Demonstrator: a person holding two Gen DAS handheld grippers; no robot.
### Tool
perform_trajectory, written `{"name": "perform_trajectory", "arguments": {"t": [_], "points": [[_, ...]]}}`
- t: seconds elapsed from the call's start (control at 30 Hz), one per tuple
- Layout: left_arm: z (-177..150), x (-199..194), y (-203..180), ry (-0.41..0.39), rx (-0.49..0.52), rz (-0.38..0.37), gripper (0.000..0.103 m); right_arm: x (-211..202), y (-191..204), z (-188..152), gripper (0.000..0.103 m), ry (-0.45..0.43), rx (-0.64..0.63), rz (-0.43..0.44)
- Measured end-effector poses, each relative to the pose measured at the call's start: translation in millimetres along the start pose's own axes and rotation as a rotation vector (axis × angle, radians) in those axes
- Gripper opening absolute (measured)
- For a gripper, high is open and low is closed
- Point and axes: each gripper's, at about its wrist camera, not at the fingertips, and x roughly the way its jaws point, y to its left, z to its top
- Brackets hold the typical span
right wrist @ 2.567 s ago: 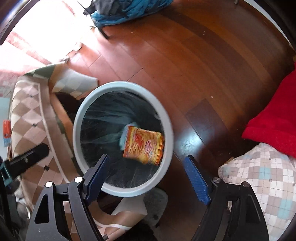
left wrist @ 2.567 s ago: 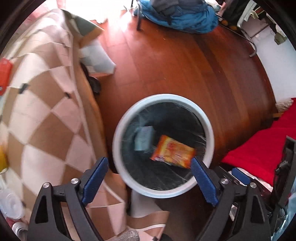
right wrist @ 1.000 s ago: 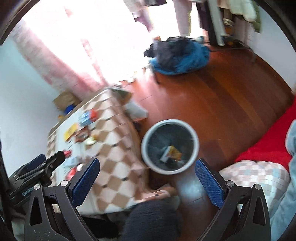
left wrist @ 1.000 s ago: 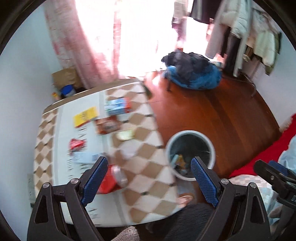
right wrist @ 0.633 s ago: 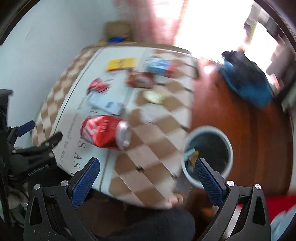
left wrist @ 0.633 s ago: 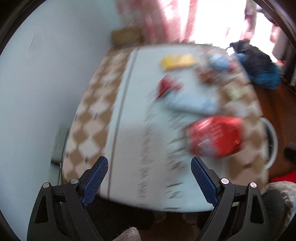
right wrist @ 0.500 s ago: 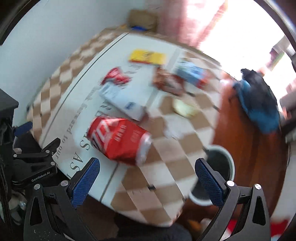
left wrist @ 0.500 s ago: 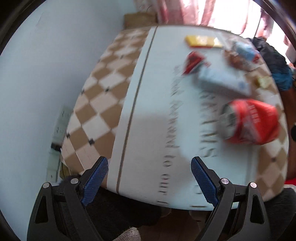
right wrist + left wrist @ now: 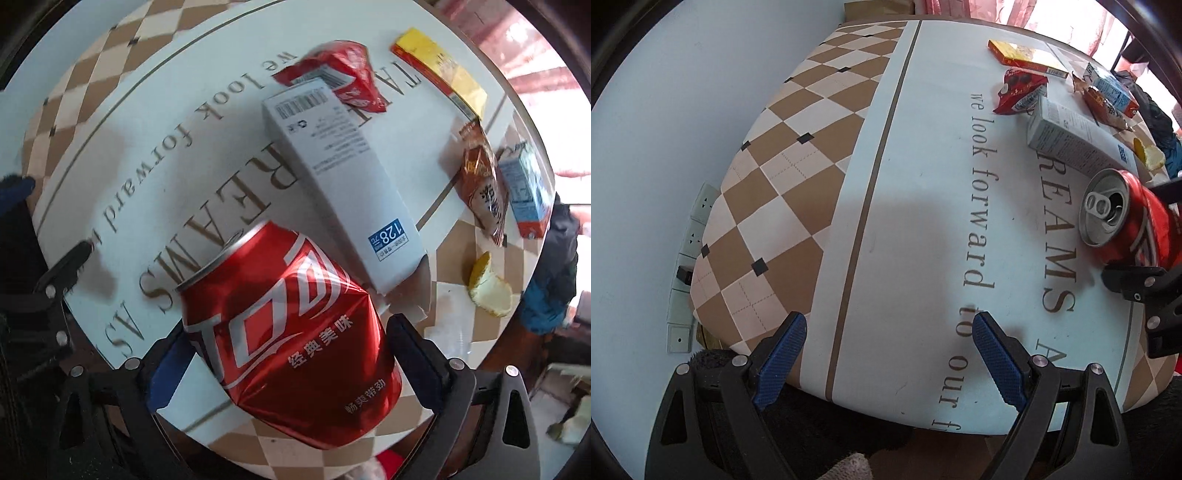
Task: Collect trash
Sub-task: 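Grasp the white box with the left tool while the right tool grasps the red cola can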
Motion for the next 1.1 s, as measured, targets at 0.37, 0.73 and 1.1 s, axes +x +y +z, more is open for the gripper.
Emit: {"name": "perform_trajectory", "arguments": {"t": [0.37,0.73,1.1], "points": [[20,-11,-16,0.017,0.012,-0.08,0.092,-11,-101,-91,0.099,-0.094,0.666,0.147],[119,4,-78,0.202,-0.225,-0.396,0.091,12,-162,-156,0.099,-0.119,1.01,0.289],[115,-1,-107,0.182,-0.182,-0.336,0.042,12,-158,-178,0.099,-0.147,0.942,0.284]]}}
